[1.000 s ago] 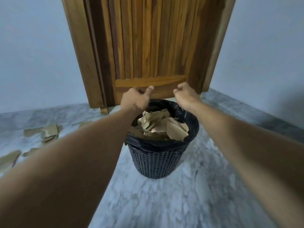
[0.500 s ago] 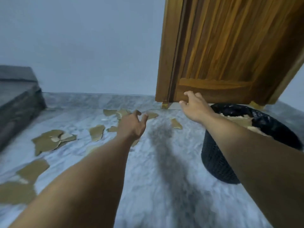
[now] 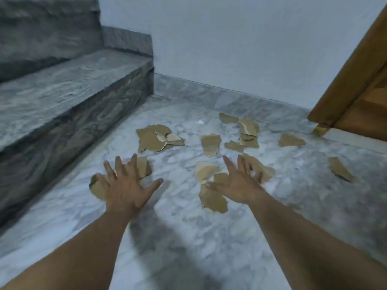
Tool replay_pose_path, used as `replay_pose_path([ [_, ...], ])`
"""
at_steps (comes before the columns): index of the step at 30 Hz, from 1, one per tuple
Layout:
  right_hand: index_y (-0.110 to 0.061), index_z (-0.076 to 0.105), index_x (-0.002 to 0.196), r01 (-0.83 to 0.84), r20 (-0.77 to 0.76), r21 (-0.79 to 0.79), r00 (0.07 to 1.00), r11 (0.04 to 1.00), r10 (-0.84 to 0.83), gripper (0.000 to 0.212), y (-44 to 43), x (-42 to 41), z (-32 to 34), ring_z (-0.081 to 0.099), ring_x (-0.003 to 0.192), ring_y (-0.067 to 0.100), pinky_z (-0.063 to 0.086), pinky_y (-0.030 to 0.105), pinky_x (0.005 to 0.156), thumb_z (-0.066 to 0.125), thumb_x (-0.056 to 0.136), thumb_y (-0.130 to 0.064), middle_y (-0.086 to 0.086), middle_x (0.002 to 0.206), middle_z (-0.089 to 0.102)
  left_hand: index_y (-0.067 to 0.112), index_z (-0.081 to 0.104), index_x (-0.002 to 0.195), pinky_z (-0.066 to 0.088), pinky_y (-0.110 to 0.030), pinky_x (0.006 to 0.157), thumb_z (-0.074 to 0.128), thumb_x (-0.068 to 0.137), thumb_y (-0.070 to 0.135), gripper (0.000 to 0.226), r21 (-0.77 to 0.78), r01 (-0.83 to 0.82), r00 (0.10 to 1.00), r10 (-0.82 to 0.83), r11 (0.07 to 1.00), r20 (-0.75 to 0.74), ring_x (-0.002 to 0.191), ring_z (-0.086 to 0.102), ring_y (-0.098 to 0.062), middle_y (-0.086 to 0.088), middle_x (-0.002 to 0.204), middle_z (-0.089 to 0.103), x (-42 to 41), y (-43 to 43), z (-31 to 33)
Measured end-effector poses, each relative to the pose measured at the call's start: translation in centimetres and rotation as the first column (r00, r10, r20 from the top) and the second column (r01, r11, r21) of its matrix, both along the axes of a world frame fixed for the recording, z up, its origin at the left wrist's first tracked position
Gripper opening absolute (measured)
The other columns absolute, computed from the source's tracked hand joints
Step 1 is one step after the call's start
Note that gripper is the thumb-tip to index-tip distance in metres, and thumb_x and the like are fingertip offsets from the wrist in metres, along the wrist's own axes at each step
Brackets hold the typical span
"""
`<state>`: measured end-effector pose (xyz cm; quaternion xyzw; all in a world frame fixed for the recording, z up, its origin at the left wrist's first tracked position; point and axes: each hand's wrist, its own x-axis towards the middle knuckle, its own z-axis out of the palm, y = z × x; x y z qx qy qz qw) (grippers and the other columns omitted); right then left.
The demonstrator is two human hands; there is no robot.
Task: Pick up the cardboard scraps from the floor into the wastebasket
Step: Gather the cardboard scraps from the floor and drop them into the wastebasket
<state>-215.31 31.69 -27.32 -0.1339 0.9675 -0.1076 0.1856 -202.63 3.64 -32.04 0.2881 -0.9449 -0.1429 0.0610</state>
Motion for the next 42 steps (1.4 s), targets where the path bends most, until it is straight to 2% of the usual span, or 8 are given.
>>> replay_pose_path([
  [9, -0.048, -0.026, 0.152, -0.363, -0.286, 0.085, 0.883, 0.928, 0.372, 0.116, -7.4, -5.9, -7.6, -0.040, 0.145, 0.028, -0.019, 0.072, 0.109, 0.023, 0.063, -0.105, 0.008, 0.161, -0.037, 0.049, -0.027, 0.151, -0.001, -0.061, 0.122, 0.039, 0.057, 0.105, 0.128, 0.066, 0.110, 0.994, -0.112, 0.992, 0.020, 0.155, -0.016, -0.030, -0.003, 0.165, -0.030, -5.7, -5.2, -3.4],
  [16, -0.058, -0.025, 0.147, -0.197, -0.201, 0.105, 0.956, 0.975, 0.215, 0.111, -7.6, -14.0, -8.0, -0.026, 0.150, 0.041, -0.014, 0.076, 0.109, 0.016, 0.058, -0.108, 0.012, 0.165, -0.028, 0.055, -0.028, 0.148, -0.013, -0.074, 0.112, 0.035, 0.049, 0.109, 0.129, -0.096, 0.301, 0.952, -0.295, 0.949, 0.080, 0.147, -0.036, -0.034, 0.001, 0.161, -0.037, -15.8, -6.6, -2.8],
  [23, -0.040, 0.039, 0.144, -0.180, -0.408, 0.081, 0.891, 0.980, 0.197, 0.089, -7.8, -16.1, -8.7, 0.032, 0.130, 0.033, 0.029, 0.056, 0.105, 0.019, 0.076, -0.095, 0.008, 0.141, 0.039, 0.056, 0.019, 0.152, 0.015, -0.059, 0.115, 0.009, 0.069, 0.101, 0.095, -0.096, 0.319, 0.941, -0.303, 0.943, 0.148, 0.147, 0.018, -0.038, 0.000, 0.166, 0.020, -20.6, -3.9, -4.1],
  [26, -0.031, 0.045, 0.135, -0.165, -0.419, 0.071, 0.890, 0.984, 0.179, 0.095, -7.7, -16.4, -8.8, 0.012, 0.148, 0.033, 0.011, 0.067, 0.114, 0.025, 0.070, -0.098, 0.013, 0.157, 0.023, 0.048, 0.036, 0.146, 0.031, -0.053, 0.099, 0.016, 0.074, 0.097, 0.089, -0.239, 0.339, 0.939, -0.341, 0.910, 0.032, 0.120, 0.041, -0.032, -0.001, 0.132, 0.050, -20.8, -3.2, -3.7],
  [30, -0.043, -0.003, 0.157, -0.132, -0.240, 0.059, 0.960, 0.990, 0.142, 0.123, -7.9, -18.6, -8.6, -0.020, 0.152, 0.038, -0.007, 0.079, 0.109, 0.021, 0.055, -0.108, 0.004, 0.167, -0.025, 0.033, 0.050, 0.130, 0.027, -0.054, 0.104, 0.036, 0.064, 0.101, 0.096, -0.356, 0.391, 0.896, -0.439, 0.849, -0.062, 0.121, 0.041, -0.032, -0.006, 0.123, 0.049, -22.6, -4.3, -2.9],
  [32, -0.054, -0.015, 0.153, -0.136, -0.191, 0.092, 0.970, 0.986, 0.151, 0.116, -8.0, -19.4, -8.7, -0.011, 0.153, 0.041, -0.004, 0.077, 0.110, 0.016, 0.055, -0.109, 0.002, 0.169, -0.014, 0.030, 0.038, 0.141, 0.012, -0.063, 0.116, 0.043, 0.057, 0.104, 0.112, -0.311, 0.376, 0.900, -0.424, 0.873, -0.100, 0.147, 0.020, -0.035, -0.011, 0.154, 0.032, -24.8, -5.0, -2.4],
  [35, -0.053, 0.011, 0.154, -0.147, -0.270, 0.116, 0.947, 0.982, 0.173, 0.107, -7.8, -18.9, -9.4, 0.013, 0.148, 0.041, 0.013, 0.070, 0.113, 0.012, 0.061, -0.105, 0.004, 0.163, 0.018, 0.051, -0.001, 0.156, -0.009, -0.072, 0.114, 0.035, 0.051, 0.108, 0.124, -0.065, 0.388, 0.918, -0.378, 0.920, 0.121, 0.153, -0.017, -0.038, 0.001, 0.170, -0.014, -27.5, -5.8, -2.8],
  [42, -0.027, 0.037, 0.145, -0.101, -0.458, -0.069, 0.887, 0.993, 0.058, 0.078, -7.5, -17.8, -9.9, 0.044, 0.123, 0.038, 0.033, 0.055, 0.100, 0.021, 0.089, -0.079, 0.005, 0.140, 0.050, 0.056, 0.022, 0.153, 0.005, -0.058, 0.121, 0.009, 0.077, 0.093, 0.086, -0.020, 0.350, 0.929, -0.344, 0.937, 0.138, 0.155, 0.005, -0.034, 0.005, 0.170, 0.012, -24.6, -2.7, -4.9],
])
